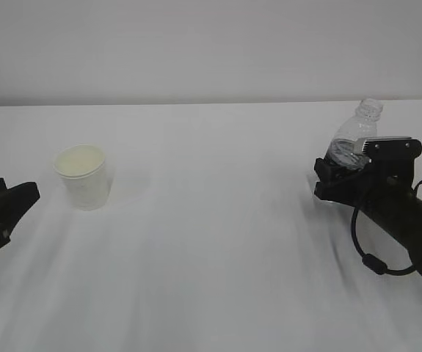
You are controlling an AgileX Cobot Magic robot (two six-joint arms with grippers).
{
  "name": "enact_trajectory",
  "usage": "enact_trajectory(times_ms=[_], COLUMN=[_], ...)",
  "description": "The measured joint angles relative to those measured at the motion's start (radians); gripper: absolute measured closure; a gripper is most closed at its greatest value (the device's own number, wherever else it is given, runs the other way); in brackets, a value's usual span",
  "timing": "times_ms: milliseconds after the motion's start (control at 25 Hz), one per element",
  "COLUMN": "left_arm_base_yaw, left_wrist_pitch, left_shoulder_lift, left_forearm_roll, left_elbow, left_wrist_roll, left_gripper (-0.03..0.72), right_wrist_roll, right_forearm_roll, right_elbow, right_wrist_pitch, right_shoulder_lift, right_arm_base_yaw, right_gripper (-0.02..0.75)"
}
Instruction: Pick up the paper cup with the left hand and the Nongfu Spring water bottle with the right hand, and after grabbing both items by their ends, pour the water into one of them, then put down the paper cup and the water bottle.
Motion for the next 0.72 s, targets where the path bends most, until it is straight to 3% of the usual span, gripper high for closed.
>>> enact_trajectory(times_ms=[720], left_arm_base_yaw=[0.0], left_wrist_pitch=[0.0], left_shoulder_lift=[0.0], left_forearm_roll=[0.0], left_elbow=[0.0], left_wrist_roll=[0.0], left_gripper=[0.272], right_wrist_roll=[-0.039], right_forearm_roll=[-0.068], right_elbow=[0.072], right_wrist_pitch=[0.025], right_shoulder_lift=[-0.087], right_arm_base_yaw=[0.0], right_gripper=[0.29])
